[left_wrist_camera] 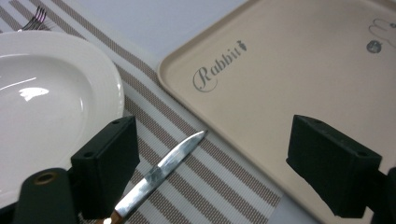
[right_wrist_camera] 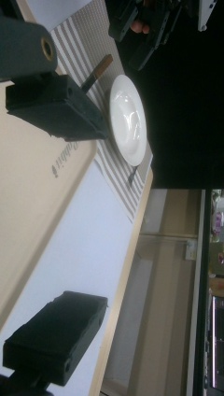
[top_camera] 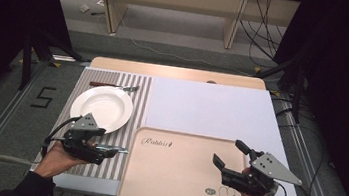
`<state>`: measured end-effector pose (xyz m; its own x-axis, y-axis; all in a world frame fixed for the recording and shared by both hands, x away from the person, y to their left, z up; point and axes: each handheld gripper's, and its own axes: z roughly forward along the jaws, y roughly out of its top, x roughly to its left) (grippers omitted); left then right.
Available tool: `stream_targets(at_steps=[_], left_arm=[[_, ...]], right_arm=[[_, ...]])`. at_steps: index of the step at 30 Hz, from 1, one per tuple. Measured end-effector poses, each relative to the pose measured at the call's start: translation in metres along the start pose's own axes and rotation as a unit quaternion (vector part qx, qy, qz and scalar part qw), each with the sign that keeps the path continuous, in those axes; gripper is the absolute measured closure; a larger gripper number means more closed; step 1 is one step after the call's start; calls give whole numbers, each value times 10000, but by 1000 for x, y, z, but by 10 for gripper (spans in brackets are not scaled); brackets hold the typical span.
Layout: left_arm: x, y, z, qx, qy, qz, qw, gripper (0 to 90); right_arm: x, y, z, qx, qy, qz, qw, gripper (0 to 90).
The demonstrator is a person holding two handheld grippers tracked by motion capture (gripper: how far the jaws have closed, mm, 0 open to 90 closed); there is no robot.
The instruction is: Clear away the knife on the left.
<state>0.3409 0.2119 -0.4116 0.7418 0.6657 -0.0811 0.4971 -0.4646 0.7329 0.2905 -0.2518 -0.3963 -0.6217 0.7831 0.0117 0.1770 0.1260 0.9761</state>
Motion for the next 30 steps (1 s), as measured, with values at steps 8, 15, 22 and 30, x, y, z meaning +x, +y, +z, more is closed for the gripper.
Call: stream_targets(at_steps=[8, 15, 22, 30], left_arm=[[14, -13, 6, 1125, 109, 189, 9934, 185], [28, -26, 9, 1559, 290, 81, 9873, 198], [38, -29, 12, 1762, 483, 68, 9832, 211], [49, -35, 21, 1966, 632, 151, 9783, 225]], right_arm=[[0, 0, 0, -11, 3, 2, 10000, 171], [0, 0, 0, -21, 13, 8, 10000, 171], [0, 0, 0, -5, 14, 11, 10000, 171], [0, 0, 0, 4, 10, 14, 10000, 171]])
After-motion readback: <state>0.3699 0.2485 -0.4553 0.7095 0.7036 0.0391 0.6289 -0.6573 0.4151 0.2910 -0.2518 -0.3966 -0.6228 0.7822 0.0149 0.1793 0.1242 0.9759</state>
